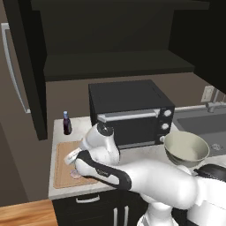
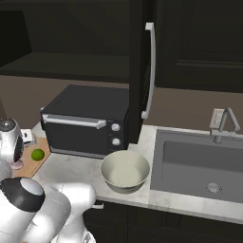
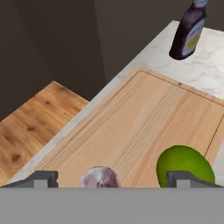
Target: Open the cabinet. Place the bowl and condiment on the counter. Then place the lime and garlic on the cutting board.
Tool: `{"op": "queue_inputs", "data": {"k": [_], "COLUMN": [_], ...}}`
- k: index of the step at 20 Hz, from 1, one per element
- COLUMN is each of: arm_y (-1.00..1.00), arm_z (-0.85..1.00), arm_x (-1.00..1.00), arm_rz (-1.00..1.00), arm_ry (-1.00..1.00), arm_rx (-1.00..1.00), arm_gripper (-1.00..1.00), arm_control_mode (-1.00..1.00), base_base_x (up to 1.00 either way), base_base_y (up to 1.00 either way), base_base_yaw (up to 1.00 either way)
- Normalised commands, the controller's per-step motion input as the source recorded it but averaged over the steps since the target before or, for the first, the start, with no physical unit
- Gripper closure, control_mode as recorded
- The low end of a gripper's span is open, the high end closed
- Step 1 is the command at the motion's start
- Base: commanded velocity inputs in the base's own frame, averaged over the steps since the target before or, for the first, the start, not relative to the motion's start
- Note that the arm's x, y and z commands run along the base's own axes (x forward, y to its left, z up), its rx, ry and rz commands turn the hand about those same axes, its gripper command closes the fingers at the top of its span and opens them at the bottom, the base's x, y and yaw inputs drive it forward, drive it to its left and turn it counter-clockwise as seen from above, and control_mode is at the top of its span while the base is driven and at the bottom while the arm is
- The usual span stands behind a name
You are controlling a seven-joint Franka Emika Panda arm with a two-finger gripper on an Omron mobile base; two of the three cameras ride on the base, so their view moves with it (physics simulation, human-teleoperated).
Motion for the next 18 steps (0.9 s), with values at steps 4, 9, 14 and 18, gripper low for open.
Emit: {"op": "queue_inputs", "data": {"k": [4,9,14,18], "arm_y": [-0.19,-0.52,-0.75,-0.76], "arm_z": [0.99,0.9,0.65,0.16], "arm_x": [-0.34,-0.44,-0.58,-0.7], "arm_rz": [-0.03,-0.1,-0.11,-0.13], "arm_ry": [0.0,0.0,0.0,-0.01], "arm_rx": [0.02,0.07,0.12,0.12], "arm_gripper": [-1.0,-1.0,-1.0,-1.0], "arm_control_mode": [-1.0,-1.0,-1.0,-1.0], "base_base_x": [0.0,0.0,0.0,0.0], "base_base_y": [0.0,0.0,0.0,0.0], "base_base_yaw": [0.0,0.0,0.0,0.0]}}
